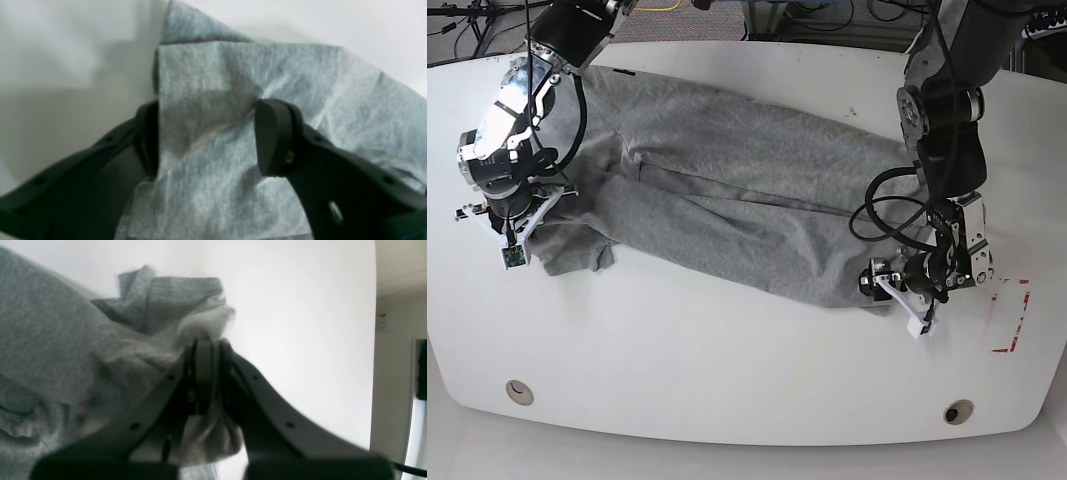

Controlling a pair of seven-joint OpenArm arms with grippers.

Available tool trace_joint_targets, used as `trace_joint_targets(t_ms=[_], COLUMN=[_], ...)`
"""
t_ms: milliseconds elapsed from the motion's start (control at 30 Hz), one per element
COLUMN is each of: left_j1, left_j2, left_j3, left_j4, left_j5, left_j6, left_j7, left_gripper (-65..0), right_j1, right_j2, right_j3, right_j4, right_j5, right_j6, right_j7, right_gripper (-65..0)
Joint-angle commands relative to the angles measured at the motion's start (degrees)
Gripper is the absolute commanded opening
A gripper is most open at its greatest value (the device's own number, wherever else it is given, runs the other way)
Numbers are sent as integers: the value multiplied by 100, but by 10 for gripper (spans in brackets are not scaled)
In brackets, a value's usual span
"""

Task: Fold the T-shirt properly

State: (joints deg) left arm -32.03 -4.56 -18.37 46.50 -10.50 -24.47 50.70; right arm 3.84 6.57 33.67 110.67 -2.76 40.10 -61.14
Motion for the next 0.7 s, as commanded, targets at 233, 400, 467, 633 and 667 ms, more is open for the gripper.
trace_joint_targets(t_ms=[233,400,467,633,667], left_j1=[-168,-124,-28,122,122], left_j2=[-41,-41,-41,-41,-41], left_j3=[4,4,4,4,4], left_j4=[146,550,761,1183,1200], left_j5=[-53,-53,-53,-44,-44], left_j6=[-37,-37,-37,-37,-37], left_j7=[95,297,376,473,491], left_gripper=[-272,-272,-272,-272,-272], right_j1=[104,113,113,113,113], right_j2=[77,77,77,77,77], right_j3=[4,4,4,4,4], right_j4=[84,84,84,84,84], right_j5=[44,44,44,44,44], right_j6=[-10,-10,-10,-10,-10], right_j7=[114,114,114,114,114], right_gripper=[-645,-645,-645,-645,-645])
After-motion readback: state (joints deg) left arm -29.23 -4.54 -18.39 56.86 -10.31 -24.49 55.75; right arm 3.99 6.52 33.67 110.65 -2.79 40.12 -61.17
